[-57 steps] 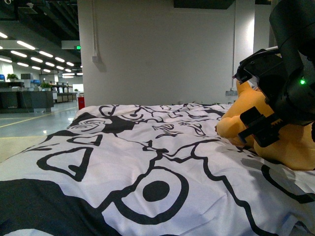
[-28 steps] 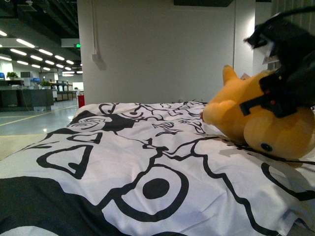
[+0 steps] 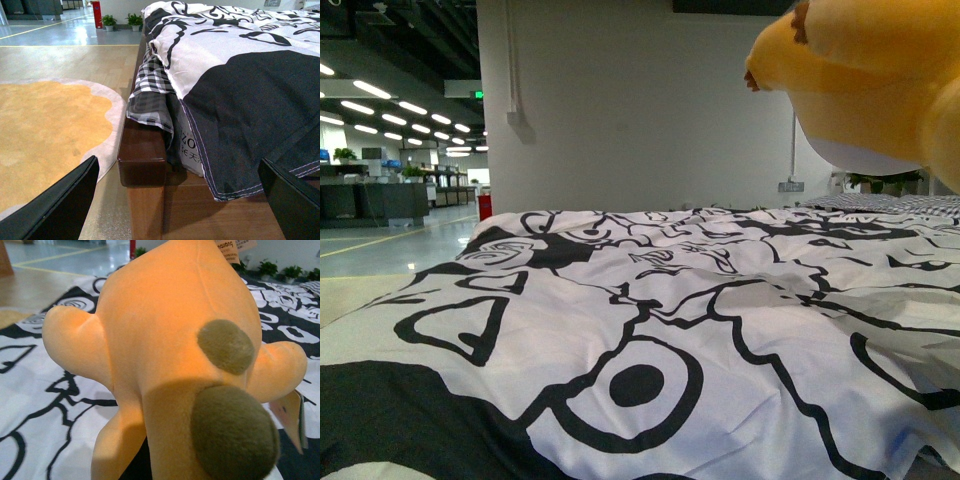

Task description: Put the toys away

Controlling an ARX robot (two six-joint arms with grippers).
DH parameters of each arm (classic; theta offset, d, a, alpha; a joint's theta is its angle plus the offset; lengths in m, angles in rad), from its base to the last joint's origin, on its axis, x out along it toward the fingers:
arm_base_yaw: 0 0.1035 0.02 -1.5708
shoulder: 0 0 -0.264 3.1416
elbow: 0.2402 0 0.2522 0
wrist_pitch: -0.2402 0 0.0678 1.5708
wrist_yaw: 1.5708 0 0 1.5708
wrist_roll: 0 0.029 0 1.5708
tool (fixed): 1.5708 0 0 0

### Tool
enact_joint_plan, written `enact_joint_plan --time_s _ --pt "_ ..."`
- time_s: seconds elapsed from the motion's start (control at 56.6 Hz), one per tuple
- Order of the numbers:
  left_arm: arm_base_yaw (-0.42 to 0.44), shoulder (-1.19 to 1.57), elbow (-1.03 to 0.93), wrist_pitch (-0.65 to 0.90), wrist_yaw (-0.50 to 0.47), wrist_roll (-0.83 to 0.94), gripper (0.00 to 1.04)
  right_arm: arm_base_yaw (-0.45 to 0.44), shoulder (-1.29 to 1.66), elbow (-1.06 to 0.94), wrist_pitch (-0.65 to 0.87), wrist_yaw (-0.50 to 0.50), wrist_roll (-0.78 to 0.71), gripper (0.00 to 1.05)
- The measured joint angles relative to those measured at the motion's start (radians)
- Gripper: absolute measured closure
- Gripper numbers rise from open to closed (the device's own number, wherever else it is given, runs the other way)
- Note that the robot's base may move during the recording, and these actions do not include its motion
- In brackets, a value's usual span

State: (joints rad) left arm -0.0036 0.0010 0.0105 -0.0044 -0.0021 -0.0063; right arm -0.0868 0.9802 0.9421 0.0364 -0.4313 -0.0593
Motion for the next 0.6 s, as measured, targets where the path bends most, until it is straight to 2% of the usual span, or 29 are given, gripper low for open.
enact_joint_plan --time_s 0.088,0.159,0.318,0.601 --pt "0.000 0.000 0.000 0.000 0.000 0.000 0.06 -0.055 -0.117 -0.070 -0.016 -0.103 0.062 0.98" --pt "0.000 0.000 0.000 0.000 0.000 0.000 0.06 -0.088 -0.199 -0.116 -0.032 -0.145 0.097 0.98" --pt "0.000 0.000 0.000 0.000 0.000 0.000 0.06 -0.101 -0.326 -0.193 -0.082 -0.139 0.134 0.98" --pt "0.000 0.000 0.000 0.000 0.000 0.000 0.06 -0.101 -0.341 -0.199 -0.084 -0.137 0.146 0.98"
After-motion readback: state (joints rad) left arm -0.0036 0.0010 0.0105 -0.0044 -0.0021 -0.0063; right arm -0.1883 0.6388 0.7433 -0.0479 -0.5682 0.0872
